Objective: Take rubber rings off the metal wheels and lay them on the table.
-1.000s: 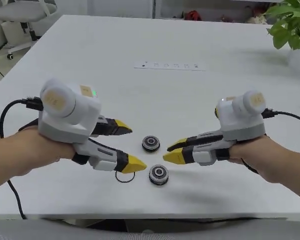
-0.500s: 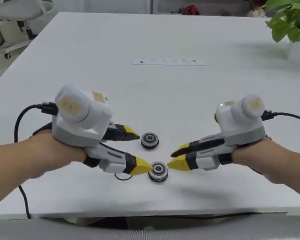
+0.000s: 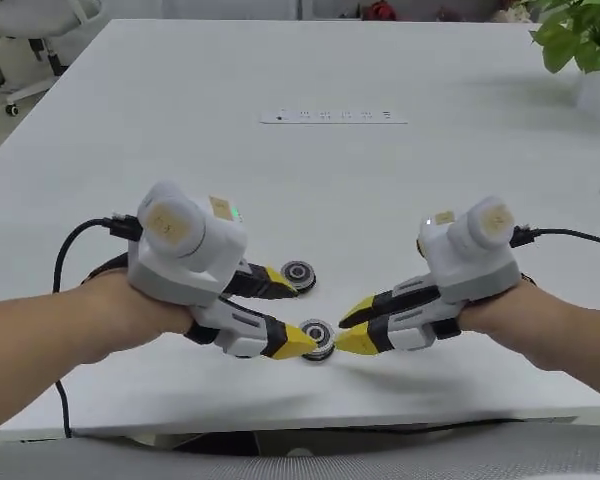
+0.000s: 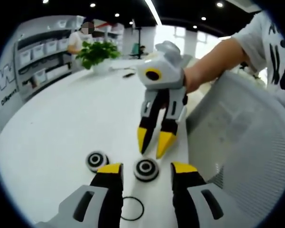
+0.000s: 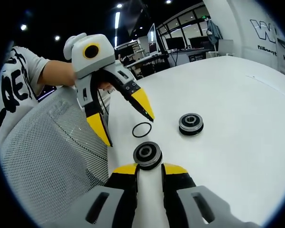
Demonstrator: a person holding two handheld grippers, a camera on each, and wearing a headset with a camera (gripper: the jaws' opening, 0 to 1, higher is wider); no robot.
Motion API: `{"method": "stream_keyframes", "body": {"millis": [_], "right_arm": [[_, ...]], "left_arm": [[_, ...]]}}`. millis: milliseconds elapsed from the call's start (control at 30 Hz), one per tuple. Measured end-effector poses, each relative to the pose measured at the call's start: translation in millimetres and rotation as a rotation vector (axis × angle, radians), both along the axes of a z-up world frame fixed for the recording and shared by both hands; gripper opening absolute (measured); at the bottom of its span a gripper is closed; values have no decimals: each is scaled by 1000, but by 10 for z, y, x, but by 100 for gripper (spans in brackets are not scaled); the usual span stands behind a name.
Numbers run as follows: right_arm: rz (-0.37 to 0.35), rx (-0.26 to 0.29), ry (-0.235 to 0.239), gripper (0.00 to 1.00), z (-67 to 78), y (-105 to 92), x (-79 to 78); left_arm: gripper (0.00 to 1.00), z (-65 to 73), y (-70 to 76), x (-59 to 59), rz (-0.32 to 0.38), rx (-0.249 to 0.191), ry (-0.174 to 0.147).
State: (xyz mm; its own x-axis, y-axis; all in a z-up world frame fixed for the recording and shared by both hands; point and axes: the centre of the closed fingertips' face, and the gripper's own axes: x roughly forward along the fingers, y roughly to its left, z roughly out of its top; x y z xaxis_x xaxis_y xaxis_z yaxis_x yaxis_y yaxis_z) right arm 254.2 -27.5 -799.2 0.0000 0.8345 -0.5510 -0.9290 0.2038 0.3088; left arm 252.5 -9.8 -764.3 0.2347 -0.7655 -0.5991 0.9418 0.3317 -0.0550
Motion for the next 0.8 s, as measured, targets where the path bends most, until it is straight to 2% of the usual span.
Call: {"method": "stream_keyframes", "body": {"millis": [367, 800], "right_arm": [[42, -38, -35, 14, -102, 26, -29], [47, -47, -60, 12, -113, 56, -22]], "left_arm": [[32, -140, -36, 22, -10, 30, 3], [19, -265, -83, 39, -27, 69, -11]]}}
